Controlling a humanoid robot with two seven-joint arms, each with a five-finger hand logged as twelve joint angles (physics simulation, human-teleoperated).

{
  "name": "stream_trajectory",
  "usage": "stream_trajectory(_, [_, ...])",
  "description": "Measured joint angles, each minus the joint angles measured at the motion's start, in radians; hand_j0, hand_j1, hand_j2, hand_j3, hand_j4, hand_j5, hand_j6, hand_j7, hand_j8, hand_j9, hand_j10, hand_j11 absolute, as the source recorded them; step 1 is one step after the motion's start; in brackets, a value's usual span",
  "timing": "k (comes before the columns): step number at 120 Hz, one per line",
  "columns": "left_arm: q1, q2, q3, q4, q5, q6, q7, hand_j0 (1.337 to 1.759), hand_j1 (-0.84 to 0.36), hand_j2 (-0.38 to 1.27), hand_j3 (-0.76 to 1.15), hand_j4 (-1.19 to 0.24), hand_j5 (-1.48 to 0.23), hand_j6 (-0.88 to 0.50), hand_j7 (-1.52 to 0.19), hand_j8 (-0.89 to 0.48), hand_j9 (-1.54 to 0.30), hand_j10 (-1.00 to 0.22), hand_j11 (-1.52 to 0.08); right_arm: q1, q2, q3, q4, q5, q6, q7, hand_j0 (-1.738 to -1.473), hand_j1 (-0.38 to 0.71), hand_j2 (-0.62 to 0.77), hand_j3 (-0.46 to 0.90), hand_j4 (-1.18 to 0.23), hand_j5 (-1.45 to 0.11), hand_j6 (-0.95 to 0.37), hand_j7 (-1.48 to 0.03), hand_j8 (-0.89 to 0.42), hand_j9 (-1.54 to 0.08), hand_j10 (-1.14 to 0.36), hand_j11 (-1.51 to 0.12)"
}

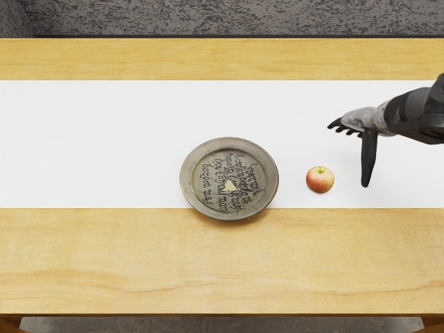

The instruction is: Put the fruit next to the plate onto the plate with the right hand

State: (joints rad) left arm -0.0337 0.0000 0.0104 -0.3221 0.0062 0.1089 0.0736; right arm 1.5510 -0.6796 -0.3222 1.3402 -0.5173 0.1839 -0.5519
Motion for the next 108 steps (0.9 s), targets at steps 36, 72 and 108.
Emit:
stream_trajectory(36, [0.000,0.000,0.000,0.000,0.000,0.000,0.000,1.658,0.35,0.00,0.00,0.00,0.00,0.00,0.00,0.00,0.00,0.00,0.00,-0.030,0.062,0.004,0.125,-0.064,-0.240,-0.056,-1.658,-0.32,-0.01,0.00,-0.03,-0.04,-0.03,-0.04,-0.03,-0.04,-0.03,-0.04])
stream_trajectory(72, [0.000,0.000,0.000,0.000,0.000,0.000,0.000,1.658,0.35,0.00,0.00,0.00,0.00,0.00,0.00,0.00,0.00,0.00,0.00,-0.082,0.087,-0.004,0.169,-0.135,-0.382,-0.059,-1.658,-0.17,-0.03,0.00,-0.15,-0.19,-0.15,-0.19,-0.15,-0.19,-0.15,-0.19])
stream_trajectory(108, [0.000,0.000,0.000,0.000,0.000,0.000,0.000,1.658,0.35,0.00,0.00,0.00,0.00,0.00,0.00,0.00,0.00,0.00,0.00,-0.083,0.099,-0.069,0.214,-0.173,-0.458,-0.059,-1.658,-0.13,-0.03,0.00,-0.18,-0.24,-0.18,-0.24,-0.18,-0.24,-0.18,-0.24])
